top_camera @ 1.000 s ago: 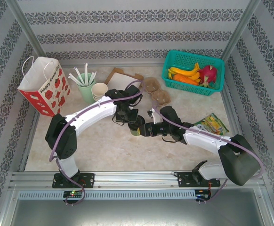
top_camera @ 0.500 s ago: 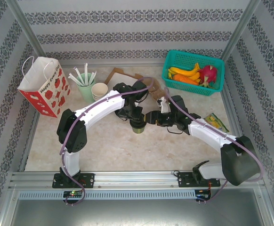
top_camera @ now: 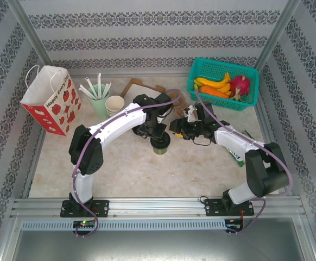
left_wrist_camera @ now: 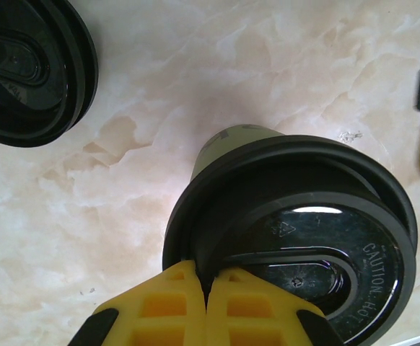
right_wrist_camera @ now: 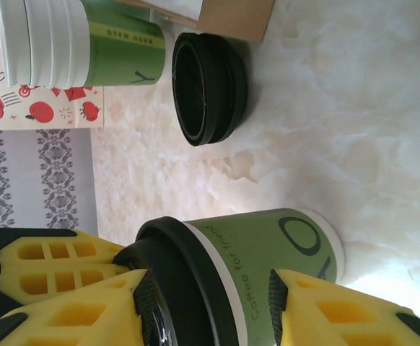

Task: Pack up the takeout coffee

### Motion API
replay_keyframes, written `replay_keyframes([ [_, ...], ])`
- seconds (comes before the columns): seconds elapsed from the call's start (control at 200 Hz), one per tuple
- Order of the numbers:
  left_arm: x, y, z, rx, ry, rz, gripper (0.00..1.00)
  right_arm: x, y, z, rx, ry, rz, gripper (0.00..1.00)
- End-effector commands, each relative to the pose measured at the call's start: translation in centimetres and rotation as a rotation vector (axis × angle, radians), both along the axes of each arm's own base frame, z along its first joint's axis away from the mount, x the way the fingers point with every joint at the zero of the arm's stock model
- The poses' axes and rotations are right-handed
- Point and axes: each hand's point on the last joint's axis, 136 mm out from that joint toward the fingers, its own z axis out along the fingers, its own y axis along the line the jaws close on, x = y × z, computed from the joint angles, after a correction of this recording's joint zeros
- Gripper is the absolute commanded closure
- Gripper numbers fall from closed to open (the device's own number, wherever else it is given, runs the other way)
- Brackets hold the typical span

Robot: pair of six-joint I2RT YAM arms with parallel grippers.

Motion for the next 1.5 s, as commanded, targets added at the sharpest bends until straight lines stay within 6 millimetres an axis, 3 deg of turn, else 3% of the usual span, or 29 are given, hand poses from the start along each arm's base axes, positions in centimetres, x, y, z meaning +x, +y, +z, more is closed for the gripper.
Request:
replay_keyframes([
  [0.0,-1.4,1.0,-1.7,0.094,0.067,-0.048,1.0,-0.4,1.2,0.5,0.06,0.059,0.071,0.52],
  [0.245,-1.3,0.7,-1.8,0.084,0.07,-0.045,1.0,-0.1,1.7,-0.8,0.039,0.092,0.082,0.52],
  [0.664,-1.3,-1.3,-2.1,0.002,0.09,-0.027,1.0,-1.6,4.3,-3.4,0.034,0.165,0.16,0.52],
  [0.884,-1.4,-1.2,-2.7,0.017,0.093,-0.018,1.0,-2.4,5.1,-4.6,0.02,0.192,0.181,0.52],
  [1.104,-2.2,-0.3,-4.4,0.033,0.106,0.043,1.0,-4.5,3.9,-7.6,-0.062,0.238,0.179,0.57],
  [1.319,-4.0,1.1,-7.4,0.056,0.153,0.117,1.0,-7.5,1.5,-12.7,-0.177,0.315,0.183,0.59],
  [1.409,-3.9,1.2,-7.3,0.06,0.146,0.122,1.0,-7.5,1.4,-13.2,-0.185,0.319,0.172,0.59],
  [1.499,-3.4,1.1,-6.5,0.06,0.116,0.121,1.0,-6.3,1.8,-11.9,-0.177,0.271,0.162,0.59],
])
